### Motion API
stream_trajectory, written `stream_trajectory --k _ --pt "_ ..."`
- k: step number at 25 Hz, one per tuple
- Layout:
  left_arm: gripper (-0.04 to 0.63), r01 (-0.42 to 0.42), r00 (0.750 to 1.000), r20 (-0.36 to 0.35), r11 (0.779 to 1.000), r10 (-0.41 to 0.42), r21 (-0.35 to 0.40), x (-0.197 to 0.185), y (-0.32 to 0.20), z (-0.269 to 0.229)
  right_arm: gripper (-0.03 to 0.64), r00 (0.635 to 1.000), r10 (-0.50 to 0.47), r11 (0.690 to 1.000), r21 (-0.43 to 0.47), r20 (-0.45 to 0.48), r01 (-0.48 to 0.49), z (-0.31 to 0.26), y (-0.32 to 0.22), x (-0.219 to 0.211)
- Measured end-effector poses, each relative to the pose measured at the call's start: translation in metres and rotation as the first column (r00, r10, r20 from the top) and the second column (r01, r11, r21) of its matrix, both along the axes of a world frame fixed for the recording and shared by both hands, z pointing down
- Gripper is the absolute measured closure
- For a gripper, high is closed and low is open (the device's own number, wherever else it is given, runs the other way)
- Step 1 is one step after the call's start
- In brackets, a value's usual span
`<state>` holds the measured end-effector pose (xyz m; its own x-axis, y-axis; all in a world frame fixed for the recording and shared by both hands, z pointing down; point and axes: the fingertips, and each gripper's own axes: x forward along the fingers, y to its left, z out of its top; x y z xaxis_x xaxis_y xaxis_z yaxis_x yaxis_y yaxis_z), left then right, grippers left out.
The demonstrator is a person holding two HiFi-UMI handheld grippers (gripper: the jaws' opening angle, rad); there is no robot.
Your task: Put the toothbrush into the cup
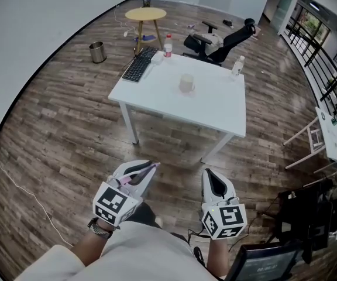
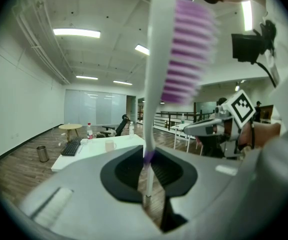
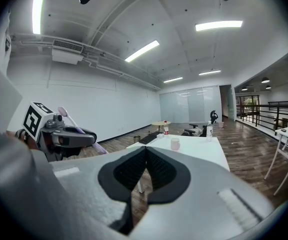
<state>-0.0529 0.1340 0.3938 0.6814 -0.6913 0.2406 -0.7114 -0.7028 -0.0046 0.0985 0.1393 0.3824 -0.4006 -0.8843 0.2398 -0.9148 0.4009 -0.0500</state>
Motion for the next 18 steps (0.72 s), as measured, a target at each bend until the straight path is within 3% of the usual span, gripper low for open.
stream_trajectory --k 18 --pt "0.541 -0.009 1.0 -0.008 1.0 0.009 -0.01 0.005 -0.036 0.005 0.615 1.0 0.015 1.0 -0.022 -0.015 -0.015 0.006 -0.029 0.008"
